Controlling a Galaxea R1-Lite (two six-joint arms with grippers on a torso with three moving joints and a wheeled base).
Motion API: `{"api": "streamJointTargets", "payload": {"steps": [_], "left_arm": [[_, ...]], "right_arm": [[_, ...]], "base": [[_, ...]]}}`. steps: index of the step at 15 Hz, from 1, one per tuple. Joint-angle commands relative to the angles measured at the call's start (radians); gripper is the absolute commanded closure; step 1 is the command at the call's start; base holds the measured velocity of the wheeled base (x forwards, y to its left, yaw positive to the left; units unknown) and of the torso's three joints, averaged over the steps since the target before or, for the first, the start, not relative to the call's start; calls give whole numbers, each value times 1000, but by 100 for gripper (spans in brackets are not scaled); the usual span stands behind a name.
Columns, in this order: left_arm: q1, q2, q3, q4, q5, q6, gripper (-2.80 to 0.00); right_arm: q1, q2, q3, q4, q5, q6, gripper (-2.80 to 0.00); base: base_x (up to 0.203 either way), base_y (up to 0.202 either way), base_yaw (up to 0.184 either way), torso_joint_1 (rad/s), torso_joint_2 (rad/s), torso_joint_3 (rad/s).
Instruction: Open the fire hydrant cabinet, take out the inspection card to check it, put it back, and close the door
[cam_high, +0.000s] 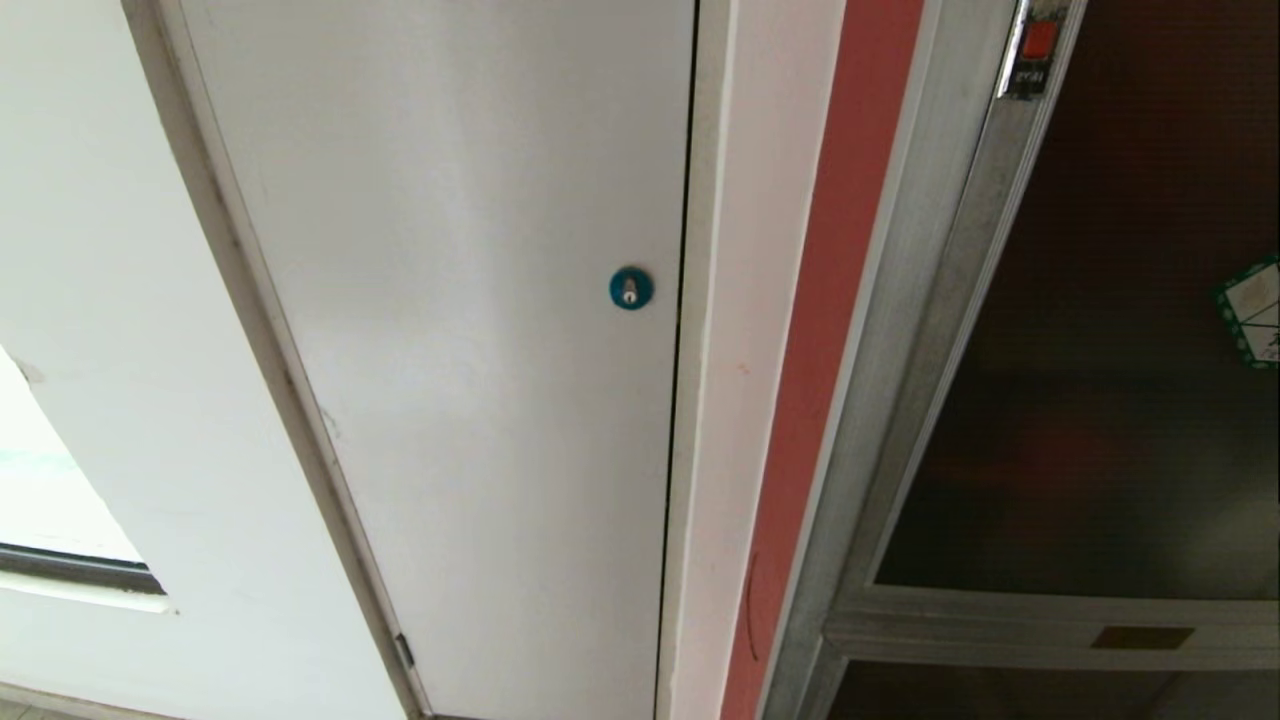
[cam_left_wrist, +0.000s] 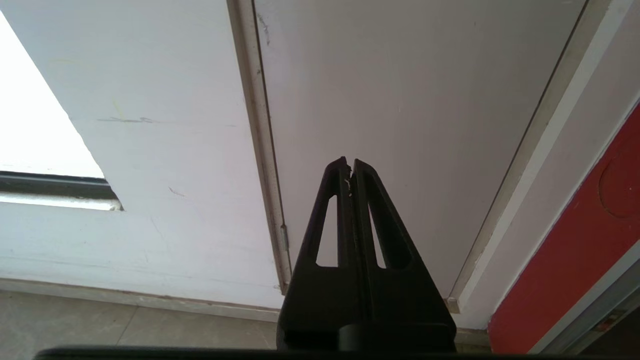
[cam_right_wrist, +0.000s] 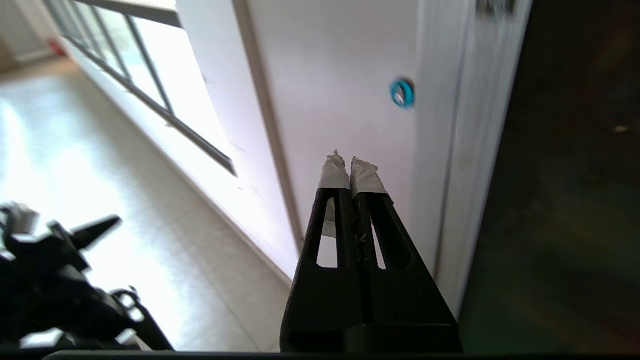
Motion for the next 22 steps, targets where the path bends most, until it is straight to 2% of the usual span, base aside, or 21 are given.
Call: {"api": "streamJointTargets", "payload": {"steps": [1, 6, 9, 18, 22], "left_arm": [[1, 1, 0, 1, 0, 0, 0], [0, 1, 0, 0, 0, 0, 0], [1, 1, 0, 0, 0, 0, 0], [1, 1, 0, 1, 0, 0, 0], [1, 1, 0, 0, 0, 0, 0]], "right_arm": [[32, 122, -87, 2, 5, 14, 0], [73, 270, -242, -4, -10, 25, 0], [99, 329, -291, -36, -79, 26, 0], [119, 406, -332, -96, -208, 28, 0], [117, 412, -332, -112, -219, 27, 0]], "base": [[0, 0, 0, 0, 0, 0], [0, 0, 0, 0, 0, 0], [0, 0, 0, 0, 0, 0], [0, 0, 0, 0, 0, 0], [0, 0, 0, 0, 0, 0]]}}
